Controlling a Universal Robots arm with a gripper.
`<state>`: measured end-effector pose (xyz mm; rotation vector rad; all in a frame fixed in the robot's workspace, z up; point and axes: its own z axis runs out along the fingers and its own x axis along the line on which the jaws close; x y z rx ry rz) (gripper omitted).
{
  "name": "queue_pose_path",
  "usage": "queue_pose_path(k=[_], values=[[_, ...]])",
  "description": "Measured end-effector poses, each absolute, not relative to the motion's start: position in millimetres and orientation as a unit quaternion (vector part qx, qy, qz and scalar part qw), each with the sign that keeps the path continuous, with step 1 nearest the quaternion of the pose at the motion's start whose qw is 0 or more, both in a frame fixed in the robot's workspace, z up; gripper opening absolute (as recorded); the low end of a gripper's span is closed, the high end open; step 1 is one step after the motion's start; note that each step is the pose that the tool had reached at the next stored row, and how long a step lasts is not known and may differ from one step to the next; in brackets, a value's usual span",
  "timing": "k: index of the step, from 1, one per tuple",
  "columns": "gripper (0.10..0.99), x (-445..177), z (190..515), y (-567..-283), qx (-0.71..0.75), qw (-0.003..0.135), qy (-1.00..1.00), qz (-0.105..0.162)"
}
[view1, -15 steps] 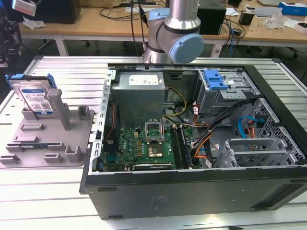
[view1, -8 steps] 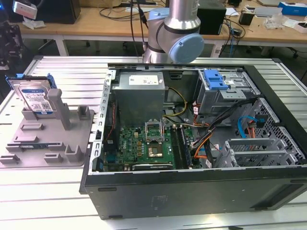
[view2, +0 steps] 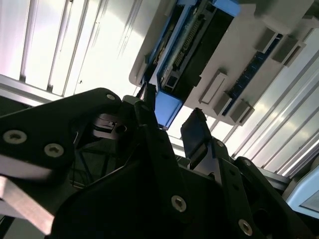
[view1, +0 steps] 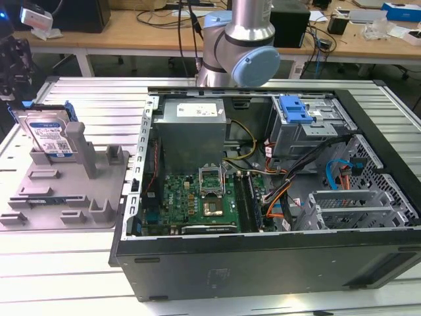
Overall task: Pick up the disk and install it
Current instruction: 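Pick up the disk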
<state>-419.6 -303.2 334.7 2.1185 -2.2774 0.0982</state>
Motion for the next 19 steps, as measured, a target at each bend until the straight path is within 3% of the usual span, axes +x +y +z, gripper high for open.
queue_pose_path(k=[19], values=[[0.482, -419.6, 321.1, -303.2, 0.681, 0.015, -0.732, 0.032]])
